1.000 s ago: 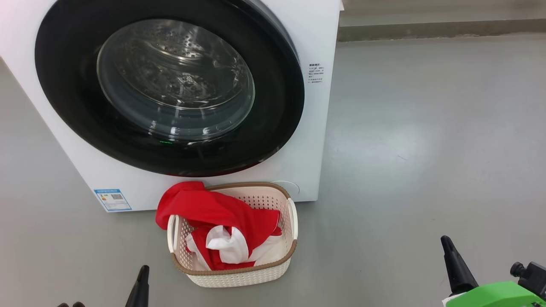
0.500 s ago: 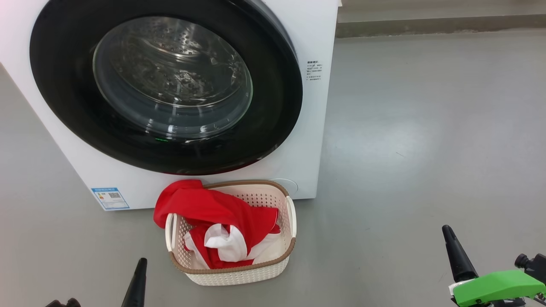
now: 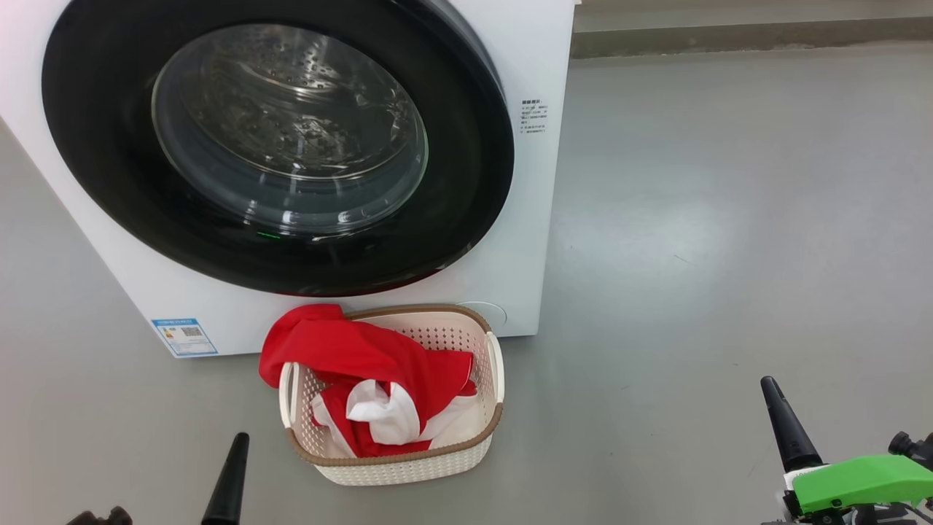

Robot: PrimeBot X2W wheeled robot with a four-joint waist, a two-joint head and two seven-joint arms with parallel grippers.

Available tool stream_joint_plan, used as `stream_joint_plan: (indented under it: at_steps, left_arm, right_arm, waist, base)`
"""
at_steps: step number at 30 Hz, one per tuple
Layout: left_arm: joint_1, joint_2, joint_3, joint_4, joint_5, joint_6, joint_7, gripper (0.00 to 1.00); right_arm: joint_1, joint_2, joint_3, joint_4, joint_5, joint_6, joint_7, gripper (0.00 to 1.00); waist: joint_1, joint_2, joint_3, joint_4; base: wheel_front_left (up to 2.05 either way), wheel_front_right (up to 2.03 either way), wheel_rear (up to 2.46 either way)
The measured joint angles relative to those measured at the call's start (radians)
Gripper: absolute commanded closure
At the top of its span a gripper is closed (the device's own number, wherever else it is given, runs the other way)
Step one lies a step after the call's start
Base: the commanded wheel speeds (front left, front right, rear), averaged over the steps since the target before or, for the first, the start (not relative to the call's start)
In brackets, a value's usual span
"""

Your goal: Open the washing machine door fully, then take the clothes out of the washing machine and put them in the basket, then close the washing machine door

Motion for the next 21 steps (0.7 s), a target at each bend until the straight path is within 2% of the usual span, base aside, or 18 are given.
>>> stream_joint_plan:
  at_steps: [21]
  left_arm:
    - [-0.034, 0.0, 0.021, -0.011, -0.214, -0.002, 0.054, 1.0]
  right_arm:
    - [-0.046, -0.006, -0.009, 0.007, 0.237, 0.0, 0.053, 1.0]
  waist:
    - [0.0, 0.0, 0.014, -0.009]
  base:
    - [0.0, 0.0, 0.0]
